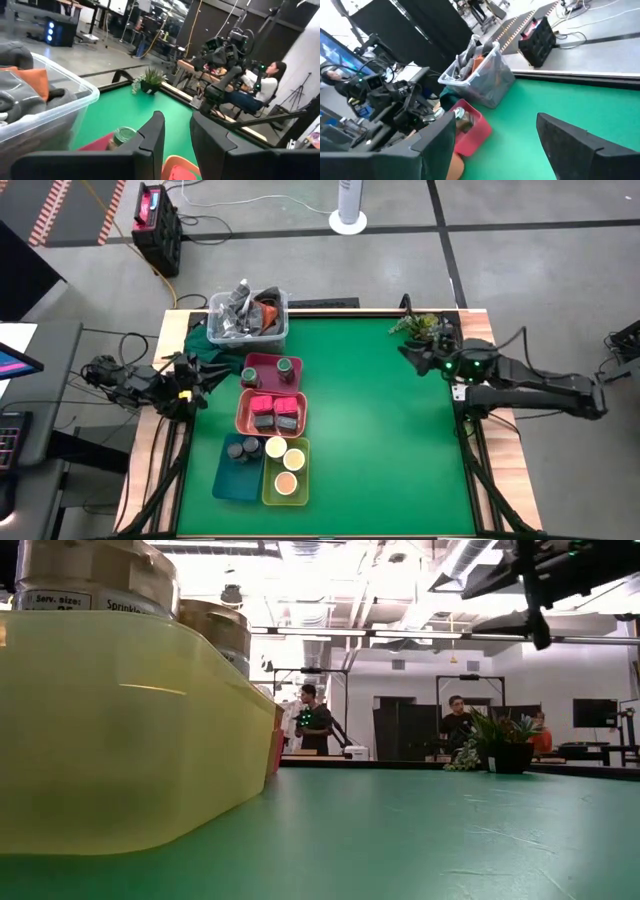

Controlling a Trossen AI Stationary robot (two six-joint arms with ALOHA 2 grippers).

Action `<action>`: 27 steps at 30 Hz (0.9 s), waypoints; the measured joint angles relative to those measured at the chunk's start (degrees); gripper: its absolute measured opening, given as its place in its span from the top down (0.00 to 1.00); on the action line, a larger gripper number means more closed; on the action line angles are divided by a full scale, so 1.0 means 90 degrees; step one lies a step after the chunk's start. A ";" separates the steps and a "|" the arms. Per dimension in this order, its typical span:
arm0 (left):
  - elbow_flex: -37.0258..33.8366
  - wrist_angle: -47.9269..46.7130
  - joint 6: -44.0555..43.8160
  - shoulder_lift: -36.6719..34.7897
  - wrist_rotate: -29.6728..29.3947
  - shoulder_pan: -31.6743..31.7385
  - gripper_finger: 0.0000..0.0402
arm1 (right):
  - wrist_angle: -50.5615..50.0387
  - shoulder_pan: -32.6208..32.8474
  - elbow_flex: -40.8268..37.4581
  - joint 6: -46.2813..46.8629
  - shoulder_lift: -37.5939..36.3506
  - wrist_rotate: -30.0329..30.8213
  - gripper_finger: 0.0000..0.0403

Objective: Sort spices by type
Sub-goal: Return to Home Position

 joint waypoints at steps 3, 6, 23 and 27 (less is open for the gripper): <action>0.0000 -0.0046 -0.0120 0.0002 0.0009 0.0000 0.82 | -0.0375 -0.0046 -0.0153 -0.0046 -0.0496 0.0049 0.27; -0.0097 -0.0059 -0.0342 0.0005 0.0017 0.0000 0.85 | -0.0789 -0.0046 -0.0331 -0.0046 -0.0998 0.0211 0.28; -0.0820 -0.0049 -0.1528 0.0012 -0.0205 0.0000 0.92 | 0.0131 -0.0041 -0.2070 0.0379 -0.2845 0.0325 0.28; -0.1042 -0.0044 -0.1949 0.0012 -0.0454 -0.0002 0.92 | 0.0728 -0.0041 -0.2512 0.0497 -0.2878 0.0330 0.28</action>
